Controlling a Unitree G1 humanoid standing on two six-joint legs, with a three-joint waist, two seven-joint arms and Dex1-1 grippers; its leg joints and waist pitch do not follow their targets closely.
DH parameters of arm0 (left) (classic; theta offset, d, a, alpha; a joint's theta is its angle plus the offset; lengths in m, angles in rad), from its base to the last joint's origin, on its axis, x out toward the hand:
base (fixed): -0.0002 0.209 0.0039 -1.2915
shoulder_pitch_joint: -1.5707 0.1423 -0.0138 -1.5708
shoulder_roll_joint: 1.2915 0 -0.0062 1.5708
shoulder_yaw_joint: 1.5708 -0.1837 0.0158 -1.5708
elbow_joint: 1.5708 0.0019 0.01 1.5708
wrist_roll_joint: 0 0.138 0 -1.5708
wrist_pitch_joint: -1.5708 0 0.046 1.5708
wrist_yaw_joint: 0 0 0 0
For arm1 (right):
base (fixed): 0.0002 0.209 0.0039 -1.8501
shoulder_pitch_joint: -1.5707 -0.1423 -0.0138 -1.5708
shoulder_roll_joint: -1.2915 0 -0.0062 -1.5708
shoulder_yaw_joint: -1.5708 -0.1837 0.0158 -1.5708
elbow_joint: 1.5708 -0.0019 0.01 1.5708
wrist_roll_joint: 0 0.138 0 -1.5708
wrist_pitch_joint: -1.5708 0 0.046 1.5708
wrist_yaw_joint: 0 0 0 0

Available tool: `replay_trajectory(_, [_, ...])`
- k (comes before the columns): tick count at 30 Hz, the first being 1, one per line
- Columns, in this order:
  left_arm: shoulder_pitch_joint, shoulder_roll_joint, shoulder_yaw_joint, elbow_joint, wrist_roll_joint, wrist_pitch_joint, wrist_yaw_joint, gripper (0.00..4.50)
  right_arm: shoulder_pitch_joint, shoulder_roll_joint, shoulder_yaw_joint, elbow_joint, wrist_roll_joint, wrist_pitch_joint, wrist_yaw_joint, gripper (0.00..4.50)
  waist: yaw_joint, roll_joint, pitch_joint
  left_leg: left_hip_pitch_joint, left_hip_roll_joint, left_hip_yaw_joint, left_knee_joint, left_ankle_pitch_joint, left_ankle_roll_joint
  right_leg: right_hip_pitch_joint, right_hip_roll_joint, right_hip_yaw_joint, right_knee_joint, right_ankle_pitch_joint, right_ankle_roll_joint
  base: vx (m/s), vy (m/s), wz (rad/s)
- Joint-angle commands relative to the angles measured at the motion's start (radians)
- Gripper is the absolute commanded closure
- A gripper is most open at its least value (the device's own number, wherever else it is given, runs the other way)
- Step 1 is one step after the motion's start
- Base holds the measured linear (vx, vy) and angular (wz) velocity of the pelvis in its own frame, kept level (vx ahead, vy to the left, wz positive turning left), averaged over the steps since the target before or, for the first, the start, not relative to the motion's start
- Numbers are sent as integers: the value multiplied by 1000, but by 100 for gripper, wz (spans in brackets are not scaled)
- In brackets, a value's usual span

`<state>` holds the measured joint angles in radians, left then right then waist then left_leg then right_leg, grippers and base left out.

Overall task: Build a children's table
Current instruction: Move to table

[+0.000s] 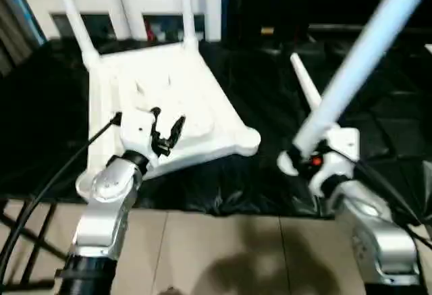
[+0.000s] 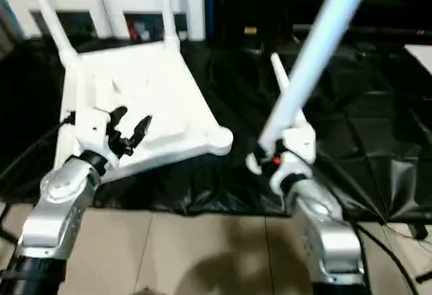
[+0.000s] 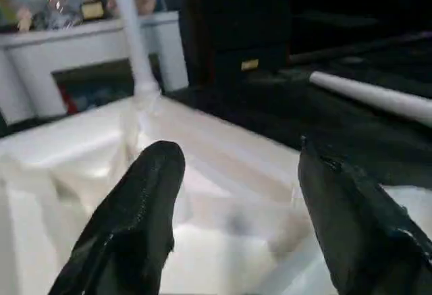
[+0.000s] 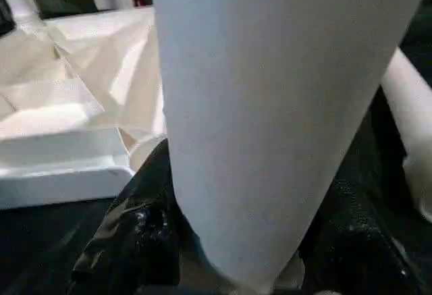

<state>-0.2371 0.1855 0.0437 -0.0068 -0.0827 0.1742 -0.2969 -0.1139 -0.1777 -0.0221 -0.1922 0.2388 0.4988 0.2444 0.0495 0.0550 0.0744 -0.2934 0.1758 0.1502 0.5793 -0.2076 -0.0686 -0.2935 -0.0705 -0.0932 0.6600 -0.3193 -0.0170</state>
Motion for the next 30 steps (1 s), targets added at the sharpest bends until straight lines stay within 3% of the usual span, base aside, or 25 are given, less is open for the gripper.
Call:
replay_trajectory(1, [5, -5, -11, -14, 0, 11, 7, 137, -5, -16, 0, -12, -11, -4, 6, 259, -14, -26, -40, 37, 42, -30, -92, -794, 30, -8, -63, 70, -131, -432, -38, 78, -27, -8])
replay_trajectory(2, [6, -4, -12, -14, -2, 10, 6, 137, -3, -20, 7, -11, -18, -7, 8, 259, 23, -43, -42, -32, -25, 11, 48, -356, 86, 43, -142, 145, -224, -798, -19, 147, -61, -8])
replay_trajectory(3, [7, -3, -13, -14, -4, 9, 6, 137, -2, -22, 11, -11, -24, -8, 10, 259, 38, -49, -53, -77, -17, -8, 91, -211, 121, 85, -176, 187, -227, -822, -45, 168, -40, -3])
replay_trajectory(4, [8, -3, -13, -14, -7, 7, 5, 137, 1, -36, 31, -12, -42, -7, 18, 259, 46, -43, -66, -137, -18, -31, 107, -78, 146, 125, -156, 188, -202, -644, -102, 168, -40, -3])
replay_trajectory(5, [9, -3, -13, -14, -8, 8, 5, 137, 4, -46, 48, -12, -56, -9, 24, 259, 48, -37, -73, -145, -19, -36, 94, -36, 149, 127, -130, 168, -191, -522, -126, 163, -1, 10])
replay_trajectory(6, [10, -3, -13, -16, -8, 10, 4, 137, 8, -52, 60, -12, -64, -11, 27, 259, 38, -10, -85, -171, -19, -39, 59, 72, 255, 137, -124, 38, -197, -264, -97, 170, 35, 42])
replay_trajectory(7, [15, -3, -12, -24, -7, 15, 3, 137, 13, -46, 59, -15, -57, -16, 27, 259, 29, -20, -87, -172, -24, -35, 45, 91, 303, 142, -109, -1, -203, -214, -80, 170, 35, 42])
replay_trajectory(8, [16, -3, -13, -27, -7, 18, 2, 137, 16, -32, 45, -16, -36, -6, 23, 259, -9, 47, -89, -46, 32, -78, -21, -2, 306, 63, -13, -24, -155, -190, -34, 180, 65, 59])
replay_trajectory(9, [17, -3, -13, -27, -6, 18, 2, 137, 16, -30, 42, -16, -33, -5, 23, 259, -48, 52, -81, 26, 105, -165, -54, -120, 355, -4, 22, -33, -46, -202, -22, 214, 42, 31])
replay_trajectory(10, [18, -2, -13, -29, -8, 19, 0, 137, 15, -23, 33, -15, -28, -1, 16, 259, -51, 58, -115, 103, 138, -211, -37, -137, 450, -77, 17, 2, 50, -146, 3, 214, 42, 31])
replay_trajectory(11, [18, -2, -13, -29, -10, 18, -2, 137, 13, -26, 34, -14, -32, -2, 16, 259, -64, 45, -121, 100, 136, -228, -15, 94, 528, -138, 5, 21, 100, -100, 71, 229, 3, 3])
replay_trajectory(12, [18, -2, -14, -30, -10, 20, -3, 137, 12, -30, 37, -12, -39, -6, 16, 259, -60, 41, -120, 99, 124, -218, -4, 209, 537, -160, 1, 26, 108, -77, 104, 193, 1, -11])
replay_trajectory(13, [19, -3, -15, -32, -14, 20, -5, 137, 11, -31, 38, -11, -40, -8, 15, 259, -57, 27, -110, 73, 113, -193, -21, 326, 543, -171, -8, 41, 122, -5, 155, 193, 1, -11])
replay_trajectory(15, [21, -8, -13, -31, -38, 13, -20, 137, 11, -32, 35, -9, -40, -9, 12, 259, -42, -17, -95, 22, 65, -119, -16, 379, 505, -174, -30, 83, 46, 220, 87, 143, -38, -6])
replay_trajectory(16, [23, 0, -29, -30, -37, 9, -40, 137, 13, -32, 31, -9, -39, -10, 12, 259, -31, -77, -95, -31, -47, -45, 40, 193, 394, -116, -59, 132, -75, 427, 43, 132, -54, 2])
replay_trajectory(17, [23, 5, -38, -26, -37, -4, -57, 137, 14, -32, 29, -11, -39, -11, 14, 259, 4, -83, -115, -103, -103, -53, 121, 4, 262, -11, -161, 233, -89, 463, 43, 114, -83, 15])
replay_trajectory(18, [22, 8, -43, -23, -39, -13, -68, 137, 15, -32, 28, -12, -39, -11, 15, 259, -5, -79, -112, -106, -81, -75, 109, 36, 208, -2, -174, 220, -78, 639, -6, 92, -98, 7])
replay_trajectory(19, [21, 8, -43, -16, -42, -34, -75, 137, 14, -31, 27, -13, -39, -12, 15, 259, -4, -78, -112, -108, -81, -74, 77, 166, 105, -2, -121, 166, -41, 1026, -11, 92, -98, 7])
replay_trajectory(20, [11, 12, -40, 13, -57, -36, -106, 137, 13, -28, 24, -14, -41, -14, 15, 259, -7, -61, -112, -106, -81, -66, 49, 218, 53, -15, -73, 129, -31, 1203, -11, 39, -77, -4])
replay_trajectory(21, [11, 12, -40, 14, -57, -36, -106, 137, 13, -28, 24, -14, -41, -14, 15, 259, -8, -36, -110, -89, -61, -65, 27, 182, 39, -34, -49, 107, -46, 1043, -16, 0, 0, 0])
replay_trajectory(23, [-3, 29, -49, 46, -73, -34, -172, 111, 10, -25, 16, -15, -37, -23, 15, 259, -17, -25, -103, -83, -24, -73, 7, 86, 33, -33, -39, 98, -58, 726, -57, -28, -9, 1])
replay_trajectory(24, [-16, 44, -59, 64, -89, -41, -231, 111, 8, -23, 1, -16, -20, -27, 15, 259, -21, -20, -92, -72, 6, -78, -11, -27, 24, -39, -39, 96, -80, 374, -113, -75, 1, 2])
replay_trajectory(26, [-32, 71, -73, 76, -115, -38, -312, 101, 5, -22, -13, -20, -2, -31, 20, 259, -26, -16, -64, -44, 27, -61, -37, -297, 15, -66, -48, 108, -120, -116, -184, -66, 6, 7])
replay_trajectory(28, [-43, 99, -87, 81, -150, -45, -396, 77, 6, -30, -15, -24, 2, -27, 29, 259, -27, -19, -54, -25, 27, -46, -42, -444, -8, -83, -54, 107, -148, -358, -143, 0, 0, 0])
replay_trajectory(30, [-54, 138, -119, 89, -169, -33, -494, 60, 4, -42, -16, -22, 6, -28, 46, 259, -25, -27, -58, -31, 27, -41, -48, -422, -10, -78, -60, 111, -151, -390, -110, -58, 20, 5])
